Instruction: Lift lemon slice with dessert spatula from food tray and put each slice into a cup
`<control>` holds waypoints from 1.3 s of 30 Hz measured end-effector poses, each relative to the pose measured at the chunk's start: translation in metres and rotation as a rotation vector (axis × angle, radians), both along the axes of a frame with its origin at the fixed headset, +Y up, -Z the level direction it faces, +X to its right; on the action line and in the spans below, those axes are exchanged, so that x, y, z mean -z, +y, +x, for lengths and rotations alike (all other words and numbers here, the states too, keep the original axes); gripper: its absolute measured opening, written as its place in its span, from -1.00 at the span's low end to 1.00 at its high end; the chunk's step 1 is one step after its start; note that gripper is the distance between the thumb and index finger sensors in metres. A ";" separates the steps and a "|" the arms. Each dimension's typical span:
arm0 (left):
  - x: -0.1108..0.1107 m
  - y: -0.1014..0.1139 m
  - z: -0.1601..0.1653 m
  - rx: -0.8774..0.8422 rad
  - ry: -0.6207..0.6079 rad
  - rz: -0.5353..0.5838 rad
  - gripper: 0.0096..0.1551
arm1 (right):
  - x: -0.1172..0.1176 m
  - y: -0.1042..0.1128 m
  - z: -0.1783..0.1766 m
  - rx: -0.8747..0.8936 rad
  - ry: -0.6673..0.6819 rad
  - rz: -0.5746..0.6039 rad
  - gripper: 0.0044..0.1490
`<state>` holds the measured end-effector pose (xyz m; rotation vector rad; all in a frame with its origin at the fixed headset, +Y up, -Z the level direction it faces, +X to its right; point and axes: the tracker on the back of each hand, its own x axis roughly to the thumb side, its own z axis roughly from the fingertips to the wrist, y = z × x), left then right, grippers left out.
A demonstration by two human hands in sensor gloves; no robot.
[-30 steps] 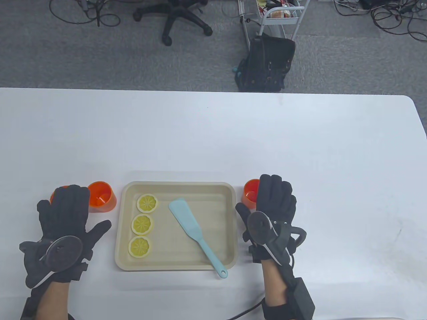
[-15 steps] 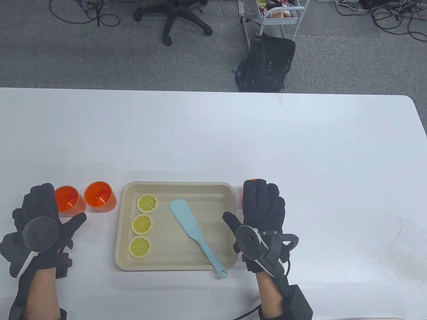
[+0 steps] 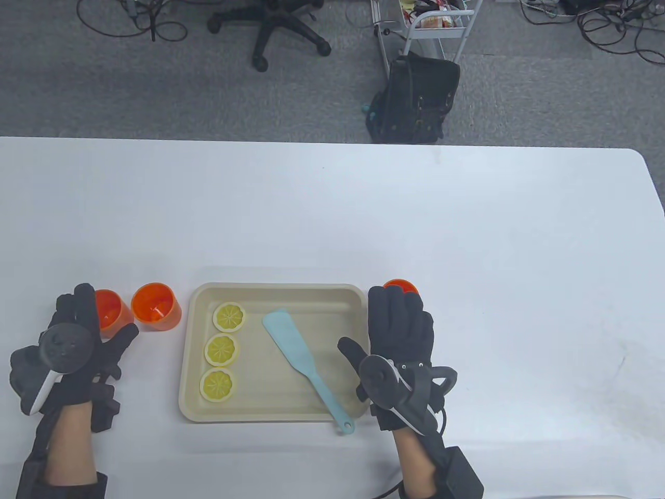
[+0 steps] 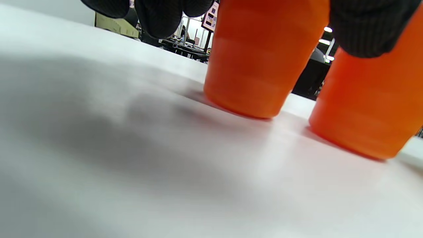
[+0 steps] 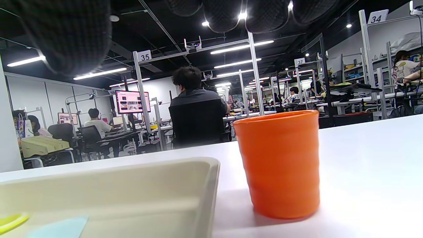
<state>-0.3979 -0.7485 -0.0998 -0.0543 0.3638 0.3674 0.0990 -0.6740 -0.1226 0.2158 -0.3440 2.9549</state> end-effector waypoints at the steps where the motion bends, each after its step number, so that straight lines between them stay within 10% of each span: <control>1: 0.000 -0.001 0.000 -0.016 0.012 0.015 0.22 | 0.000 0.000 -0.001 -0.002 0.002 0.000 0.29; 13: -0.008 -0.002 -0.005 -0.057 0.075 0.159 0.14 | -0.002 0.001 -0.003 -0.012 0.008 -0.011 0.28; 25: -0.039 0.060 0.026 0.047 0.086 0.442 0.14 | -0.012 0.011 -0.010 0.019 0.047 0.030 0.27; 39: -0.052 0.091 0.103 -0.007 -0.388 0.537 0.31 | -0.028 0.019 -0.032 0.069 0.238 -0.008 0.27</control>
